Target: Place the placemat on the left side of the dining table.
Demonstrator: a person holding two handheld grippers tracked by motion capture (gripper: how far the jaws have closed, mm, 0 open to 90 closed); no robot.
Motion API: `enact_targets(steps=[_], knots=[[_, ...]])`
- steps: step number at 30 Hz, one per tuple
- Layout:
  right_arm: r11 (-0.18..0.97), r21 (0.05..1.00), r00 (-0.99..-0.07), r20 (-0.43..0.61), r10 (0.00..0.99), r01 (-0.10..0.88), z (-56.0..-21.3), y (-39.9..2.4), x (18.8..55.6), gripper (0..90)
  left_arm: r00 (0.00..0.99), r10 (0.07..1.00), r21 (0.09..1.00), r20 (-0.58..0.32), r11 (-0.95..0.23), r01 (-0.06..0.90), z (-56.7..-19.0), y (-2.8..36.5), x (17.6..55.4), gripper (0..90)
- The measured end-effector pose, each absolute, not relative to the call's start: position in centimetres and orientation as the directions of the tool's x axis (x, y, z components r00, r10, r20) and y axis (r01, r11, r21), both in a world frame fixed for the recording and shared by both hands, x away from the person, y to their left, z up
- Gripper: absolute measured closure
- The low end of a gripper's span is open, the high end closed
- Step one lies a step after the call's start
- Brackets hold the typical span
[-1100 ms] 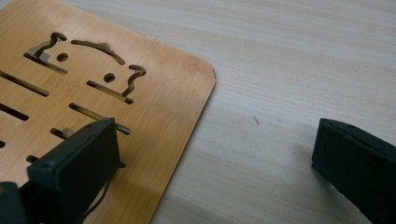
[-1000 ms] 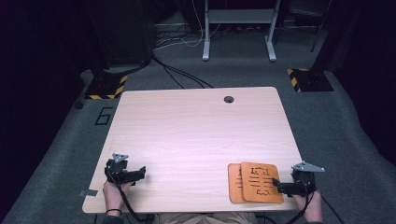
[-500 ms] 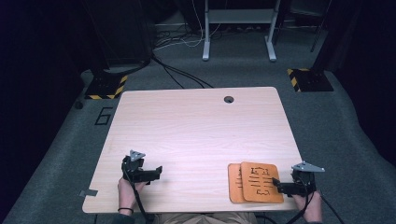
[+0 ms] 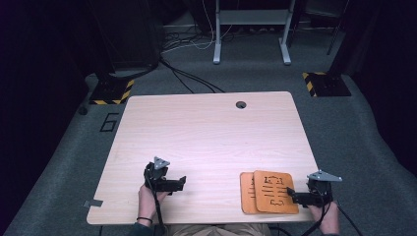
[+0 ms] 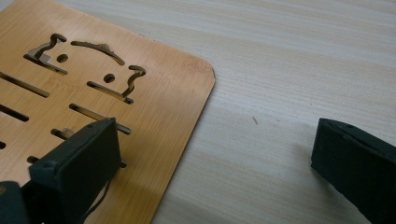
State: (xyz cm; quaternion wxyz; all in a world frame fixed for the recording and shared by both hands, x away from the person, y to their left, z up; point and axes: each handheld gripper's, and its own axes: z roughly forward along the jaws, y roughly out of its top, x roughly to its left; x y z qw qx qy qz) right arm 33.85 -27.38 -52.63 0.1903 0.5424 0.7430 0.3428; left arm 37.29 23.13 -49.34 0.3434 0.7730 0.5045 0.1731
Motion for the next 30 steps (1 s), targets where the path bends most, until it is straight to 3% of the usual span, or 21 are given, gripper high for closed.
enact_targets(steps=[30], knots=[[0.176, 0.719, -0.338, 0.087, 0.937, 0.673, -52.7, -27.4, 33.8, 0.9, 0.628, 0.770, 0.708, -0.114, -0.381, 0.595, -48.6, 14.1, 37.2, 0.6]])
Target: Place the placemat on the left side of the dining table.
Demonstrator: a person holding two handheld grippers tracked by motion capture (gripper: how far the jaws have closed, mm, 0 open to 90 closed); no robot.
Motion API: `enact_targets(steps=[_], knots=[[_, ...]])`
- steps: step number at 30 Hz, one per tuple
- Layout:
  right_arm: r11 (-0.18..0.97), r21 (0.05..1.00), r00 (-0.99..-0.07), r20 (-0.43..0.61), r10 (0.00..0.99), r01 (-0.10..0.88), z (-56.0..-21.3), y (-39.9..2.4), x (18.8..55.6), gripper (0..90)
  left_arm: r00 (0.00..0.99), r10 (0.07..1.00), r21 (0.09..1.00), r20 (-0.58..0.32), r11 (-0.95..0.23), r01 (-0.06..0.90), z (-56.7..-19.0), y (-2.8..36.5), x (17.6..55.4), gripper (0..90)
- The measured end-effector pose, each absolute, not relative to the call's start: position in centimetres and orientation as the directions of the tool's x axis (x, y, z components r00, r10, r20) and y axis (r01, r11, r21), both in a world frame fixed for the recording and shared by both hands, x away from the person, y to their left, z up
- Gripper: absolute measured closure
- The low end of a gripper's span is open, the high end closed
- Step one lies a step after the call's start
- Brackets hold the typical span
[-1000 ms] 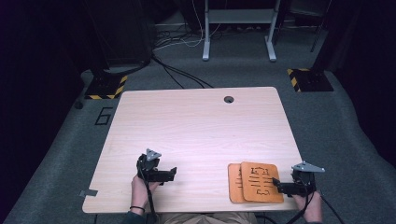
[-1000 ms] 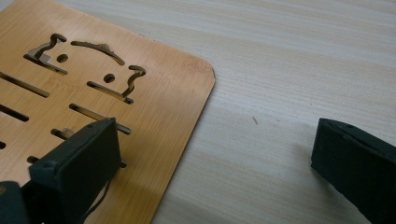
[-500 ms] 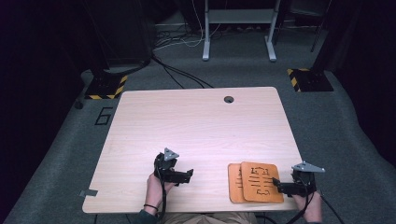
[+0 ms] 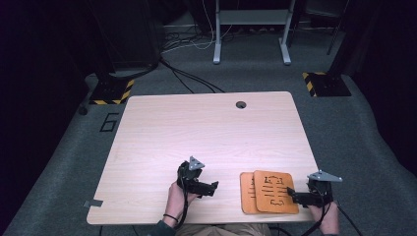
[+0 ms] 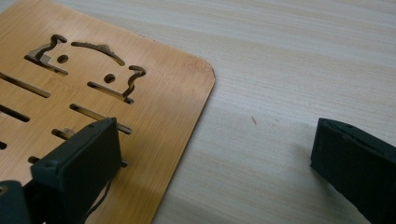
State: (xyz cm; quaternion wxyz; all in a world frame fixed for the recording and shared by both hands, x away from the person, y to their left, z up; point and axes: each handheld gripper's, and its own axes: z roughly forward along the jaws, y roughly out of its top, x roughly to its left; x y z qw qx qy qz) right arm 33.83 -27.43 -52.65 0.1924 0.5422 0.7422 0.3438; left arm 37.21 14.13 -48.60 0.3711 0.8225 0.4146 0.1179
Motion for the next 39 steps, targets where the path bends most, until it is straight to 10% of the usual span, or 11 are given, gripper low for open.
enact_targets(steps=[39], knots=[[0.171, 0.722, -0.334, 0.088, 0.939, 0.670, -52.7, -27.5, 33.8, 0.9, 0.785, 0.580, 0.660, -0.218, -0.505, 0.557, -49.4, 5.2, 37.1, 0.0]])
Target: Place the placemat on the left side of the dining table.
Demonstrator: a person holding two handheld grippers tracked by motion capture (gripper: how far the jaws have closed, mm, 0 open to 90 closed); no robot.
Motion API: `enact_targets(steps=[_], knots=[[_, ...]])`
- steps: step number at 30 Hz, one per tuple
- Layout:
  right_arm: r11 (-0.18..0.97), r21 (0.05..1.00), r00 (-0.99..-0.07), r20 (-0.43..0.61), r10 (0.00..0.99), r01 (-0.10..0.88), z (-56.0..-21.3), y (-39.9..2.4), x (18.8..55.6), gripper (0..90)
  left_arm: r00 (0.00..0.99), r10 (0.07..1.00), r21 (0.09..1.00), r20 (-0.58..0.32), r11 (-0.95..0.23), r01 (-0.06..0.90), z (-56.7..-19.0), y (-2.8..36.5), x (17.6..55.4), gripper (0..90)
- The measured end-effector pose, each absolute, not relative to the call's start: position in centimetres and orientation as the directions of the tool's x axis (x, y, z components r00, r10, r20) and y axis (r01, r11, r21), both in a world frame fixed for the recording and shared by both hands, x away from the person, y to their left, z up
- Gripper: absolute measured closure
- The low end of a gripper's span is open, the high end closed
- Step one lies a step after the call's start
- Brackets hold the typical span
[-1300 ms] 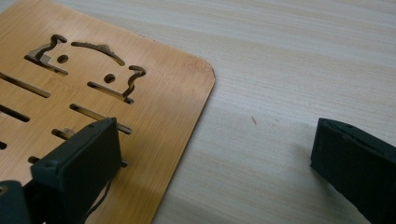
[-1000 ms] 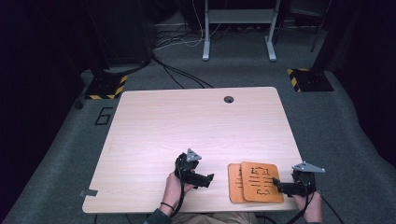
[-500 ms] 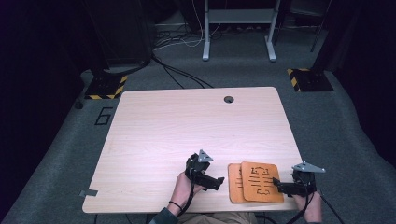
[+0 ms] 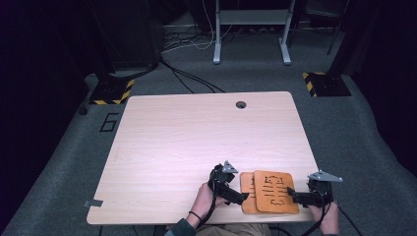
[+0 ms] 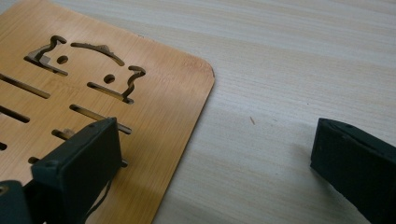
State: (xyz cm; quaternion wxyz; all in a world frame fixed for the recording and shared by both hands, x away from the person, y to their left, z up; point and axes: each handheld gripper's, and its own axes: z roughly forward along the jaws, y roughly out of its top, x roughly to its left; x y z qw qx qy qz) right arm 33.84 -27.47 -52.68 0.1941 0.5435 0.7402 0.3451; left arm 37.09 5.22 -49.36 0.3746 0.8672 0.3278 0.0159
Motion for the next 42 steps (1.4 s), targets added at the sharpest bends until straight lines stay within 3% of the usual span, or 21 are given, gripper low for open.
enact_targets(steps=[22, 29, 42], knots=[[0.164, 0.725, -0.327, 0.089, 0.941, 0.669, -52.7, -27.6, 33.8, 2.4, 0.790, 0.533, 0.610, -0.303, -0.529, 0.590, -50.4, 0.7, 38.0, 0.0], [0.165, 0.725, -0.329, 0.089, 0.940, 0.668, -52.7, -27.6, 33.8, 2.3, 0.805, 0.527, 0.608, -0.273, -0.554, 0.569, -50.2, -0.1, 38.0, 0.0], [0.165, 0.725, -0.328, 0.088, 0.940, 0.669, -52.7, -27.6, 33.8, 2.3, 0.805, 0.506, 0.607, -0.310, -0.546, 0.578, -50.4, -1.8, 38.3, 0.2]])
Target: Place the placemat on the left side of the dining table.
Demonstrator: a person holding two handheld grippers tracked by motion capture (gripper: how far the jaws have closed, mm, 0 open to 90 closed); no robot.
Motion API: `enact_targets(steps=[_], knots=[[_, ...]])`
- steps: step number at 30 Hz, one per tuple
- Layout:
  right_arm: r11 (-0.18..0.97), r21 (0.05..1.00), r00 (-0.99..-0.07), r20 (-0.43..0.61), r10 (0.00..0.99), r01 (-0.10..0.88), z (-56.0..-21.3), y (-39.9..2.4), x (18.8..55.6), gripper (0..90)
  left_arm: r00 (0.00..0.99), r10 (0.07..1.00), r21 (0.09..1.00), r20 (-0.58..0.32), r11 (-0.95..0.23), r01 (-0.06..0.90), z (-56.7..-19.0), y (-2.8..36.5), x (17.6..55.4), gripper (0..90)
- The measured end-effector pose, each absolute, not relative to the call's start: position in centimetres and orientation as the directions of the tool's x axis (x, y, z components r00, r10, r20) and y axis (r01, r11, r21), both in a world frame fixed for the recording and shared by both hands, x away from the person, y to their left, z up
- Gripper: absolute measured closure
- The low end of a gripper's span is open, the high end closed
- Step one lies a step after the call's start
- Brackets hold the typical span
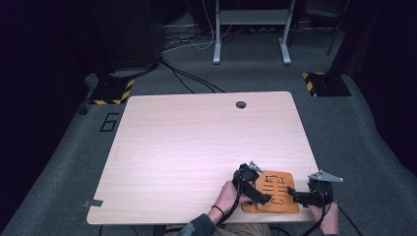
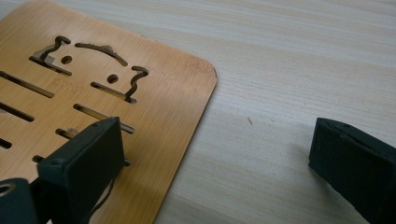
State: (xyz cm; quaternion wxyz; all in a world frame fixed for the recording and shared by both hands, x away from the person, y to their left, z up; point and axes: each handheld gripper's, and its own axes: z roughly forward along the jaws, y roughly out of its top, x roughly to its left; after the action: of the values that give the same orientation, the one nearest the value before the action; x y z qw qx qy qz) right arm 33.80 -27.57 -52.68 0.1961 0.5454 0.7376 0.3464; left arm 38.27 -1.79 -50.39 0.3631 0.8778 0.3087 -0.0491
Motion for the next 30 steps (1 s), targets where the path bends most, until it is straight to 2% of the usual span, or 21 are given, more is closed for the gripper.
enact_targets(steps=[9, 30], knots=[[0.165, 0.726, -0.326, 0.086, 0.942, 0.668, -52.7, -27.6, 33.8, 2.2, 0.803, 0.503, 0.604, -0.320, -0.545, 0.582, -50.3, -2.3, 38.2, 1.6], [0.106, 0.737, -0.293, 0.130, 0.947, 0.668, -52.7, -28.1, 33.7, 3.2, 0.783, 0.511, 0.645, -0.354, -0.473, 0.600, -48.8, -1.4, 38.3, 22.7]])
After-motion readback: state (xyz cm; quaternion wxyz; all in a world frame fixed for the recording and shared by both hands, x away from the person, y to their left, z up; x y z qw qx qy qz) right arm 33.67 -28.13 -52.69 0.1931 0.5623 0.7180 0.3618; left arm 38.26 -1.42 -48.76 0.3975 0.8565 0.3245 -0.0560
